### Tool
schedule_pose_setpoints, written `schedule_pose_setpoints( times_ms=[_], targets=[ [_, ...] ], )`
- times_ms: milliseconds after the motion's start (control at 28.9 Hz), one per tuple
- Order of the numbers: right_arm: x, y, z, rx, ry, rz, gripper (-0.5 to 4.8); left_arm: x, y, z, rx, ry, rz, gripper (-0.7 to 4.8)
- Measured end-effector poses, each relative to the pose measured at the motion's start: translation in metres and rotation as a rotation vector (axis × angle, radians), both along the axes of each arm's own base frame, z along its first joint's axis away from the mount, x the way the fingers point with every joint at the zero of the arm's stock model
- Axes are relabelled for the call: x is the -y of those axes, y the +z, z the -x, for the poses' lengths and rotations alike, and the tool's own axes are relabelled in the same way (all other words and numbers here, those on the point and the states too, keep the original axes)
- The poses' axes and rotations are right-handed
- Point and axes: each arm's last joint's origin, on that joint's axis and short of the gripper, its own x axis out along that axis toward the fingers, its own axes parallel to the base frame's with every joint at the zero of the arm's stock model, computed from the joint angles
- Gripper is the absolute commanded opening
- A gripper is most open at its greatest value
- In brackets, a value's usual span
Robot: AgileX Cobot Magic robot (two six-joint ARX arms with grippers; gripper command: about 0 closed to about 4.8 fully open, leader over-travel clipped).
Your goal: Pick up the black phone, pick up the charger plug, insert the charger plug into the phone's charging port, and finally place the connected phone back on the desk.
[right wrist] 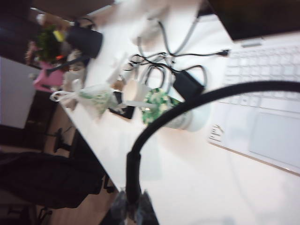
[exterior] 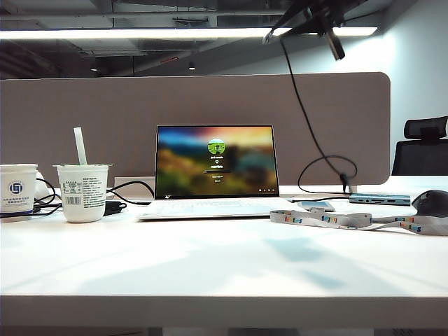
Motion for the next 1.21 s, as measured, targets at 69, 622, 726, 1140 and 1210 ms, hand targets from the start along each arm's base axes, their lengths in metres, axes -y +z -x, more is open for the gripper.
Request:
schedule_pose_setpoints(
  times_ms=[69,622,726,1140,1210],
  targets=[
    [0.005,0.005,-0.001,0.039,0.03,-0.034,-0.08,0.0,0.0,0.0,0.0,-0.005,0.0,-0.07],
    [0.013,0.044,-0.006,0.3,0.335,-0.279,-0.08,0.015,-0.018,-0.019,-0.086,-0.22,-0.029,-0.07],
    [0.013,0.044,-0.006,0.294,0.335,-0.283,-0.08,0.016,-0.019,-0.021,-0.082,-0.227,-0.029,-0.07],
    [0.014,0.045,-0.006,0.298,0.332,-0.282,-0.05,0.021,-0.023,-0.029,-0.064,-0.29,-0.034,-0.07],
    [0.014,0.047,-0.007,0.338,0.341,-0.279,-0.05,0.022,-0.024,-0.031,-0.056,-0.296,-0.036,-0.07]
  ],
)
